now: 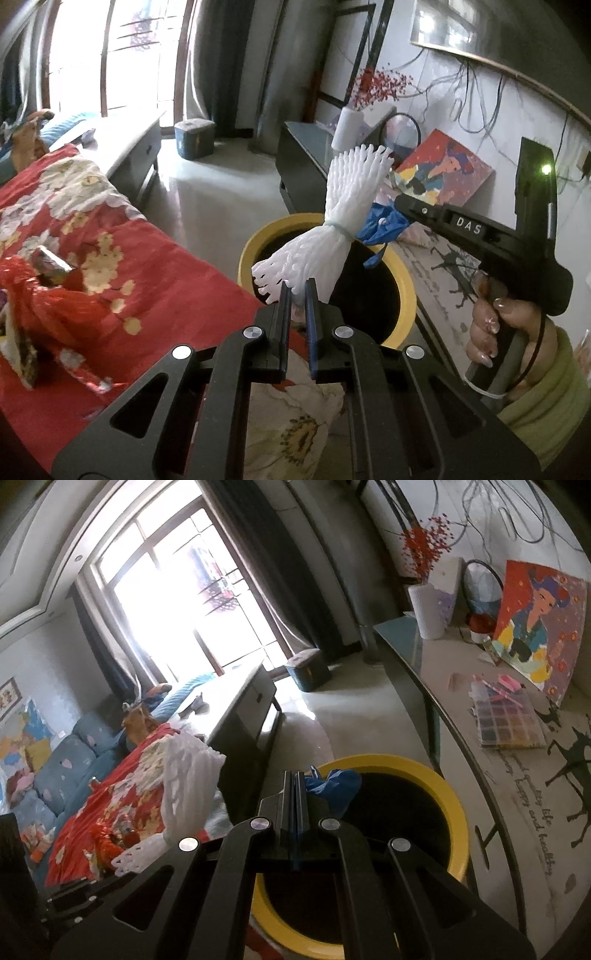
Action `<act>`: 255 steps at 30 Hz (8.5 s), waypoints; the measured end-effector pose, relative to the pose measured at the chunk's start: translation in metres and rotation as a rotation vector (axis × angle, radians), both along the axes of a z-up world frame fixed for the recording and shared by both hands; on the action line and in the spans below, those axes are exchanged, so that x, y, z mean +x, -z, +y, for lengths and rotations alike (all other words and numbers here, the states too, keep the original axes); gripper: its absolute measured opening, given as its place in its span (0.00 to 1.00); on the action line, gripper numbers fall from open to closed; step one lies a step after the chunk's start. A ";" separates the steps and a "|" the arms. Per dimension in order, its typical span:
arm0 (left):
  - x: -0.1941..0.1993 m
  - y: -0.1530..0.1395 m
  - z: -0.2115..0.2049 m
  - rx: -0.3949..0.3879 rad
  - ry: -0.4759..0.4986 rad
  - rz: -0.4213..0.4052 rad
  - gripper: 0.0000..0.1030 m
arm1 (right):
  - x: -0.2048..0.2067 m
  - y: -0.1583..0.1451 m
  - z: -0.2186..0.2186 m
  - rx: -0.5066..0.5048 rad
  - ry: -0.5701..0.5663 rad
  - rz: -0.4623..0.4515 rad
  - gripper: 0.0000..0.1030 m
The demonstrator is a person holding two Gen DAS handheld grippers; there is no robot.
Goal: Collect trash
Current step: 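Carry the mesh and the blue plastic in both tools over the bin, then open both tools over the bin to drop the mesh and blue plastic, then move both open tools back toward the bed, then reach the left tool to the yellow snack wrapper while the right tool reaches the red plastic bag, then grasp the yellow snack wrapper with the left tool while the right tool grasps the red plastic bag, then carry the wrapper and red bag in both tools over the yellow-rimmed bin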
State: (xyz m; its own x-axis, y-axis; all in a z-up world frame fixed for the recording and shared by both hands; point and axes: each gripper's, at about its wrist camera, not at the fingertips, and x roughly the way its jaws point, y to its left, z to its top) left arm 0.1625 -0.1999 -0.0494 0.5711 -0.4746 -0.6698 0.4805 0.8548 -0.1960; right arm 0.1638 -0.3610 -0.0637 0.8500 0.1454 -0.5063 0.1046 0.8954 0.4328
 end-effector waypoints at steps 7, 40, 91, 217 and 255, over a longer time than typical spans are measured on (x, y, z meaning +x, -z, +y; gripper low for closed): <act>0.007 0.021 -0.020 0.041 0.023 0.054 0.04 | 0.004 0.015 -0.012 0.016 0.011 0.037 0.01; 0.015 0.003 0.001 -0.022 -0.104 -0.011 0.87 | 0.001 0.010 0.010 -0.101 -0.010 0.058 0.56; -0.024 -0.042 0.175 -0.127 -0.490 -0.195 0.88 | -0.028 -0.040 0.174 -0.193 -0.314 -0.054 0.69; -0.031 -0.052 0.199 -0.167 -0.530 -0.190 0.22 | 0.000 -0.047 0.185 -0.078 -0.495 -0.052 0.07; -0.013 -0.038 0.052 -0.016 -0.250 -0.172 0.22 | 0.007 -0.022 0.062 -0.018 -0.210 -0.010 0.07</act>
State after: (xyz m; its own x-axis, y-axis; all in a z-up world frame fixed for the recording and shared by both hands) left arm 0.1498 -0.1478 -0.0109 0.7762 -0.3146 -0.5464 0.2828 0.9483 -0.1443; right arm 0.1709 -0.2995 -0.0417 0.8067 0.3110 -0.5026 -0.0895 0.9048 0.4163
